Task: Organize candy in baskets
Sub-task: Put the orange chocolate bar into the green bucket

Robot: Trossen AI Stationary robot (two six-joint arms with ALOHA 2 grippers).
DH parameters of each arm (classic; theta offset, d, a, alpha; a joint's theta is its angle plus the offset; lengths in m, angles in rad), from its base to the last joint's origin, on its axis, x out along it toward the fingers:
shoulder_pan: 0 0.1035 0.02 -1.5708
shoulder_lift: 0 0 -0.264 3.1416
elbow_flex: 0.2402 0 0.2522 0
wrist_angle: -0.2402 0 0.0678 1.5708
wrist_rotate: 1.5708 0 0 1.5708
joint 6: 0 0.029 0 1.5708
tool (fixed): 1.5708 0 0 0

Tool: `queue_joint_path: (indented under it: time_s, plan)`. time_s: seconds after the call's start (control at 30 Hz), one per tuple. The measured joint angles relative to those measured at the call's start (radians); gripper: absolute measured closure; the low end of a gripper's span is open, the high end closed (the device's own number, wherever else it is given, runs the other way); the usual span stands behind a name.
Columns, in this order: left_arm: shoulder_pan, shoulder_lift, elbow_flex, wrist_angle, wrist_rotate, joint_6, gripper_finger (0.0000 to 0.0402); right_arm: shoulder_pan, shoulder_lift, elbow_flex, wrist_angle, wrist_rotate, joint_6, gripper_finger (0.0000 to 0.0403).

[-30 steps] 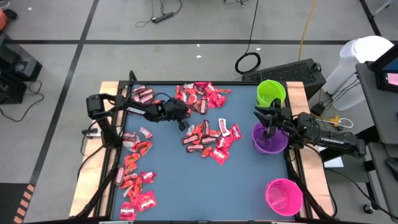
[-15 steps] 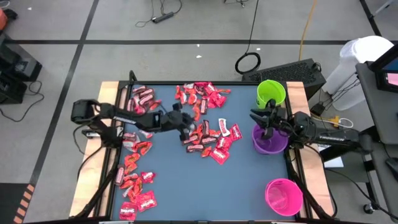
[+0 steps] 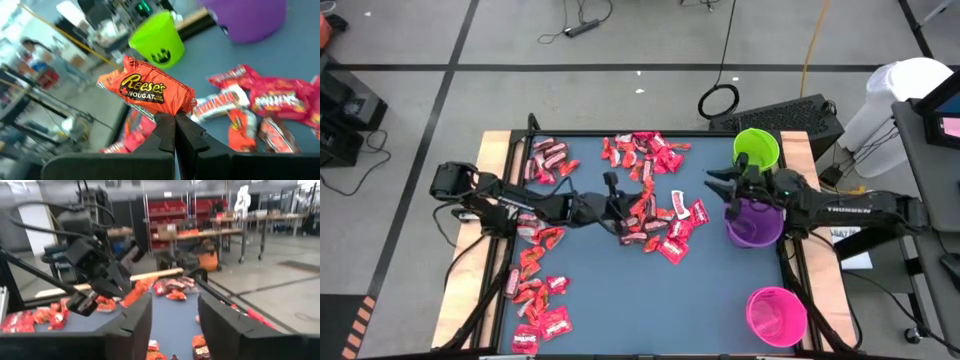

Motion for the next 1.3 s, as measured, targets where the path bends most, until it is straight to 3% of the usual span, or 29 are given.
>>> queue_joint_path:
  time_s: [0.2, 0.37, 0.57, 0.9, 1.07, 1.23, 1.3]
  plan:
    - [0.030, -0.033, -0.083, 0.165, 0.036, 0.114, 0.0401, 0.000, 0.136, 0.150, -0.124, 0.001, -0.020, 0.0196]
    - [0.051, -0.129, -0.162, 0.228, 0.136, 0.157, 0.0401, 0.000, 0.211, 0.202, -0.125, 0.001, 0.016, 0.0181]
    - [0.047, -0.175, -0.244, 0.313, 0.178, 0.172, 0.0401, 0.020, 0.365, 0.210, 0.052, -0.026, 0.086, 0.0186]
    - [0.028, -0.175, -0.235, 0.326, 0.219, 0.165, 0.0401, 0.079, 0.668, 0.212, 0.474, -0.063, 0.060, 0.0193]
    - [0.028, -0.175, -0.228, 0.332, 0.232, 0.162, 0.0401, 0.085, 0.763, 0.279, 0.483, -0.150, 0.057, 0.0193]
    - [0.028, -0.175, -0.228, 0.338, 0.276, 0.163, 0.0401, 0.099, 0.843, 0.369, 0.481, -0.168, 0.022, 0.0193]
    - [0.028, -0.175, -0.228, 0.330, 0.279, 0.163, 0.0401, 0.099, 0.866, 0.403, 0.483, -0.228, 0.010, 0.0193]
